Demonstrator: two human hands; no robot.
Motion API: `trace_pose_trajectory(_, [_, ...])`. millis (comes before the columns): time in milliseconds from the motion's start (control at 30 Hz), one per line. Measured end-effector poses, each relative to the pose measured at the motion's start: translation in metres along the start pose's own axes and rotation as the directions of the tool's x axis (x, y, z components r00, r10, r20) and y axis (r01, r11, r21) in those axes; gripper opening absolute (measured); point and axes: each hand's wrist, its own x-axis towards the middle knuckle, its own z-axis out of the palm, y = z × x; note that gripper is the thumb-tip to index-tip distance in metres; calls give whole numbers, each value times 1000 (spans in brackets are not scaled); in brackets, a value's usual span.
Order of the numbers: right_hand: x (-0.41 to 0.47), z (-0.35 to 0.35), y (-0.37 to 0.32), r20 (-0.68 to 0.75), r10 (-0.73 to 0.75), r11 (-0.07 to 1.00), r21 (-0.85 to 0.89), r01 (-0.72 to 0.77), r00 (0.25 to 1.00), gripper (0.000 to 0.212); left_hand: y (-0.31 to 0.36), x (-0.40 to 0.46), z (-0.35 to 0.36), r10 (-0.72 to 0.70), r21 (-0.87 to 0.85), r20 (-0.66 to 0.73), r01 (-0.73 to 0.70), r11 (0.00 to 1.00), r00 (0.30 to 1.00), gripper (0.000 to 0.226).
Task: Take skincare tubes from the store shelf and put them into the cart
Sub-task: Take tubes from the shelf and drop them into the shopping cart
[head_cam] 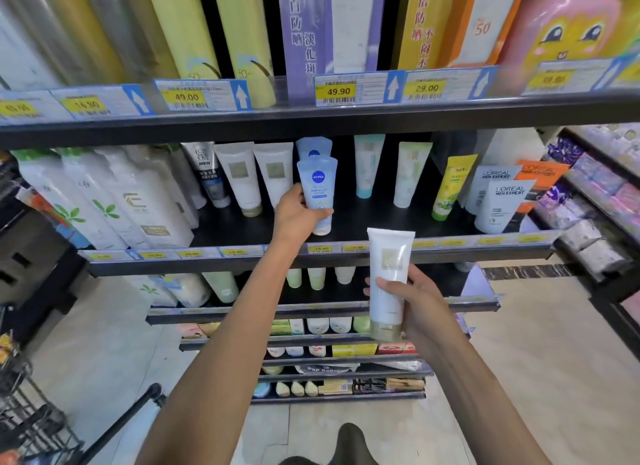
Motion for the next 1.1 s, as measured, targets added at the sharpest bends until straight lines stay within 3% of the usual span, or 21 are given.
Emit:
trace_pose_trajectory(800, [-2, 12, -7, 99, 39, 999, -29, -36, 994, 48, -2, 5, -7, 24, 291, -29, -15, 957, 999, 52])
trace_pose_trajectory(967, [3, 32, -18, 121, -4, 998, -63, 11, 993, 49, -12, -13, -40, 58, 511, 12, -56, 858, 998, 53])
trace_pose_trajectory(1100, [12, 59, -30, 125, -75, 985, -143, 93, 989, 43, -23, -33, -79, 27, 659, 186, -145, 738, 982, 46])
